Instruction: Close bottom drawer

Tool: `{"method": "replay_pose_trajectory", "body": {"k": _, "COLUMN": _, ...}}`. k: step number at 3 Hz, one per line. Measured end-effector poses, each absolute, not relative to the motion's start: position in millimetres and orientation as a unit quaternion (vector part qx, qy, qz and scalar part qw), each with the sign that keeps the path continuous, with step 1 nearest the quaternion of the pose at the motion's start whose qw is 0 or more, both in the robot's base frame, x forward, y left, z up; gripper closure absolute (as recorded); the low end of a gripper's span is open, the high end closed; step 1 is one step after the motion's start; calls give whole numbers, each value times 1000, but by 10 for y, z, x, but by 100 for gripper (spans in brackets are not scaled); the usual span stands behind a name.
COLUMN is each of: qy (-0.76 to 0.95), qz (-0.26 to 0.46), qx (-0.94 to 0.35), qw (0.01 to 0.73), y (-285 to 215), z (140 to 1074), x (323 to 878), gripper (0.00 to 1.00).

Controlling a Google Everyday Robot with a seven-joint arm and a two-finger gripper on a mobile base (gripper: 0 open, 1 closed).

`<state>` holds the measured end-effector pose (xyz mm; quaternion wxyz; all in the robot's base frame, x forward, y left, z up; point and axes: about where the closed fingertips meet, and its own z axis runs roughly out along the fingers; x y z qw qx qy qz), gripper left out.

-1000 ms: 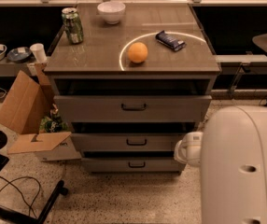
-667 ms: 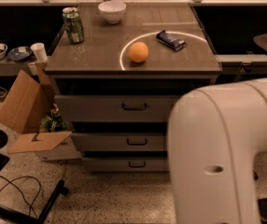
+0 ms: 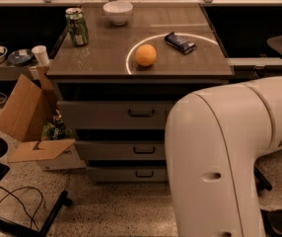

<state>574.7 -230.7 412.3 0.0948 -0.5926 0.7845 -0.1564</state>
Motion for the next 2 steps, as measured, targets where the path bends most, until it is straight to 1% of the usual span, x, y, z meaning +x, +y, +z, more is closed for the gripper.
{"method": "replay_pose_trajectory", "body": {"k": 1, "qy": 785, "qz": -154, "qx": -599, "qw": 44, "y": -2440, "z": 4152, "x": 5249, "gripper": 100}}
{"method": "replay_pose_trajectory", "body": {"k": 2, "qy": 804, "qz": -139, "qx": -578, "qw": 6, "y": -2691, "z": 4251, "x": 4549, "gripper": 100}}
